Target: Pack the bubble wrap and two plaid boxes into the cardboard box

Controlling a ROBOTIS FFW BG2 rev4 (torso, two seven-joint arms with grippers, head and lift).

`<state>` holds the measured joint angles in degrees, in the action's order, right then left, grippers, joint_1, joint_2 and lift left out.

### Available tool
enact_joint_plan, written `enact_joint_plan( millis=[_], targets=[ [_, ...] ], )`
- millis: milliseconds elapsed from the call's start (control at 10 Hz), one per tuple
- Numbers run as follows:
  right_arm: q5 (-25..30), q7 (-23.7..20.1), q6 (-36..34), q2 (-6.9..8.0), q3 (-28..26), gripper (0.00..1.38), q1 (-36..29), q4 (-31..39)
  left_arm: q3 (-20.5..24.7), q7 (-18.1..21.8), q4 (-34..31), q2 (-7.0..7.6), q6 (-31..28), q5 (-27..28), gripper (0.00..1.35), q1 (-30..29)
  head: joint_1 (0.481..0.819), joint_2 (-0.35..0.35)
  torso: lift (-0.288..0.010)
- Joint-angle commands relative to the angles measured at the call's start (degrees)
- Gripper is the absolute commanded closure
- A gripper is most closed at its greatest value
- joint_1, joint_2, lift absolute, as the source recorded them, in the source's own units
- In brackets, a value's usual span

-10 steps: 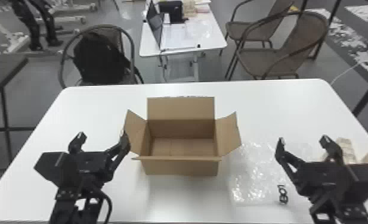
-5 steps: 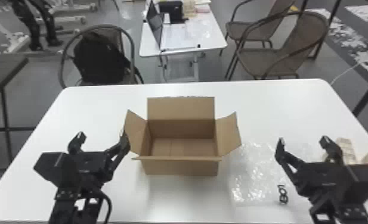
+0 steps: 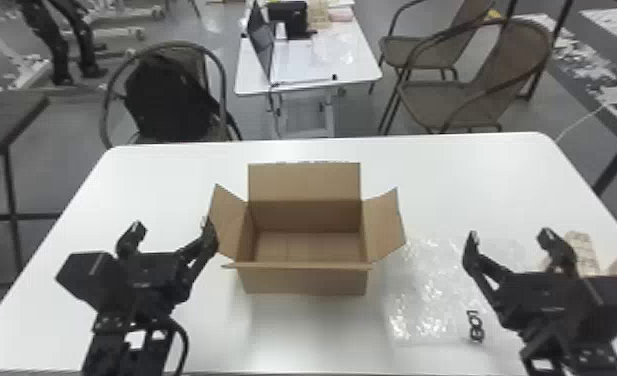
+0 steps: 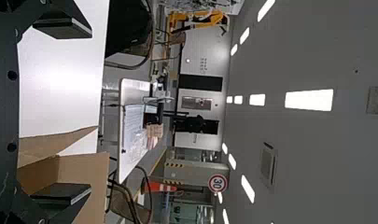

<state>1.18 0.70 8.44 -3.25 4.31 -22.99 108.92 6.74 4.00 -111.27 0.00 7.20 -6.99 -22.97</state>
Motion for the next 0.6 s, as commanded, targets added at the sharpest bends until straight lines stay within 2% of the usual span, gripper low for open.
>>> enact_joint_plan(
  millis=[0,100,200,400,500],
  targets=[
    [-0.04,0.0,0.0,0.0,0.08,0.29,0.05,-0.03,1.53,1.18,-0.09,-0.15,-2.46,-3.29,0.14,1.43,0.695,0.105,-0.11],
    [-0.04,0.0,0.0,-0.09,0.08,0.29,0.05,-0.03,3.11,3.64,-0.35,-0.15,-6.76,-7.24,0.14,3.02,0.695,0.108,-0.11],
    [-0.13,0.0,0.0,-0.26,0.26,0.29,0.14,-0.03,5.22,7.6,-0.44,-0.15,-13.44,-11.29,0.14,4.86,0.695,0.113,-0.11],
    [-0.3,0.0,0.0,-0.44,0.43,0.29,0.32,-0.2,8.29,13.4,-0.97,-0.15,-28.91,-14.98,0.14,8.2,0.695,0.109,-0.11],
    [-0.3,0.0,0.0,-0.44,0.43,0.29,0.4,-0.2,9.44,15.6,-0.97,-0.15,-34.71,-15.51,0.14,9.43,0.695,0.105,-0.11]
  ],
)
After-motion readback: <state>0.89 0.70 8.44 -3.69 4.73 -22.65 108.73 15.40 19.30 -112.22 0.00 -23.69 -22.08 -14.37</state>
